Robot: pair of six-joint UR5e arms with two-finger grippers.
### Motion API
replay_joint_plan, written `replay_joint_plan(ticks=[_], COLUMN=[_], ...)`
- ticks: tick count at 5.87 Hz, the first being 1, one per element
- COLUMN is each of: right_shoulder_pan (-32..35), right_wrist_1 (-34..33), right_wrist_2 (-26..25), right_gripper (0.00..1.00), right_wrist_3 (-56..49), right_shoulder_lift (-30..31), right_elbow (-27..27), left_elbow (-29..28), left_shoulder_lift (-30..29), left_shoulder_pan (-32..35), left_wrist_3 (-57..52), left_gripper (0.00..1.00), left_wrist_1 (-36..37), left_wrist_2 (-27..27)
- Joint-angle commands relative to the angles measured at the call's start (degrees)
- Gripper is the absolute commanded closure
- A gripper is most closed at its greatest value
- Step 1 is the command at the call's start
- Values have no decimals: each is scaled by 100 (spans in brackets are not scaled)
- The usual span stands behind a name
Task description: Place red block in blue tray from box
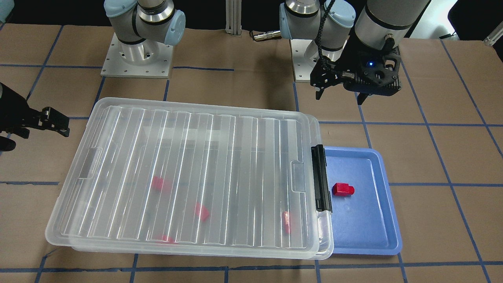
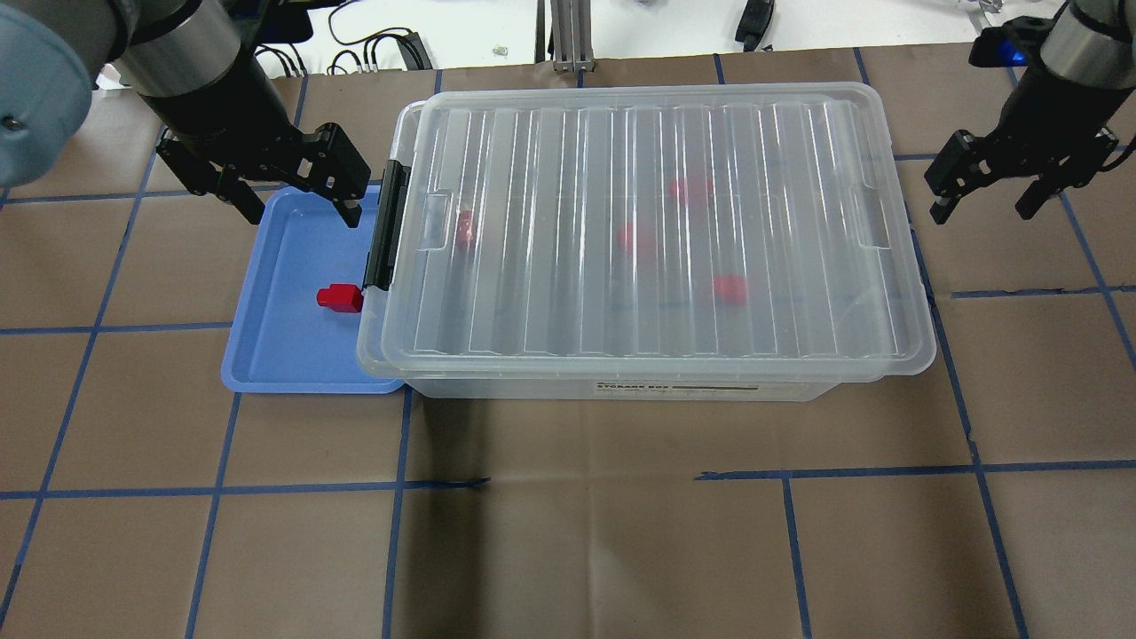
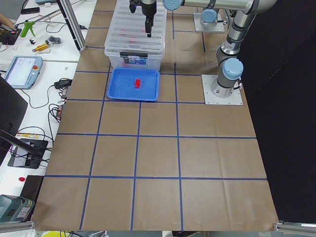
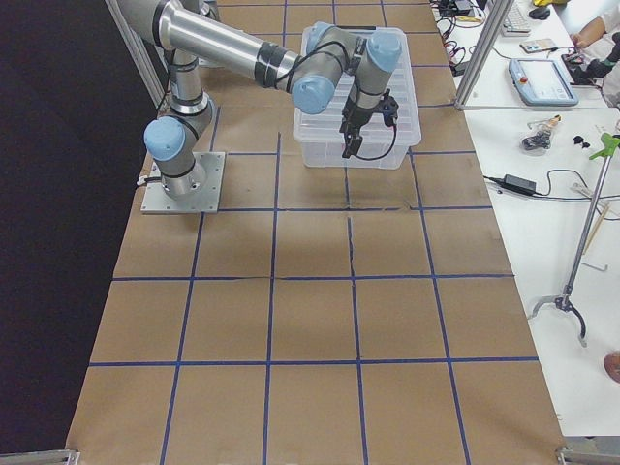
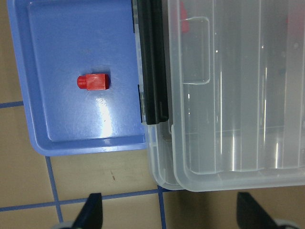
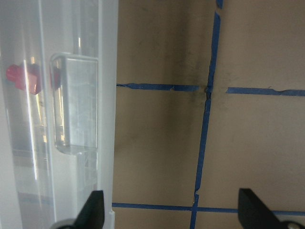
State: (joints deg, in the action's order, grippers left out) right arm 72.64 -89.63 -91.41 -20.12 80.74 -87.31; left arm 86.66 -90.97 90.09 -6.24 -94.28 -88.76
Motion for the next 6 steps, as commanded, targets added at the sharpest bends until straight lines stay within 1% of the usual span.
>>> replay_joint_plan(ticks=[1,2,3,4,5,6], right_shoulder_pan=[581,1011,1346,1523,1542,1569], right_wrist_1=[295,445,516,735,659,658], right_wrist_2=[-17,27,27,36,62,132], right_gripper=[0,0,0,0,0,0], right_wrist_3=[888,1253,1604,1747,1827,1828], right_shoulder_lift=[239,423,459,756,915,934], right_elbow=[390,373,312,94,-91,-84], left_elbow=[0,0,0,0,0,0], left_shoulder_lift=[0,0,0,0,0,0], left_shoulder_pan=[-9,-35,-36,-27,-35,-27], left_wrist_3=[-17,-26,-35,-26,-26,-26], left_gripper=[2,2,2,2,2,2], left_wrist_1=[6,23,24,24,32,32], left_wrist_2=[-1,-1,-1,-1,-1,-1])
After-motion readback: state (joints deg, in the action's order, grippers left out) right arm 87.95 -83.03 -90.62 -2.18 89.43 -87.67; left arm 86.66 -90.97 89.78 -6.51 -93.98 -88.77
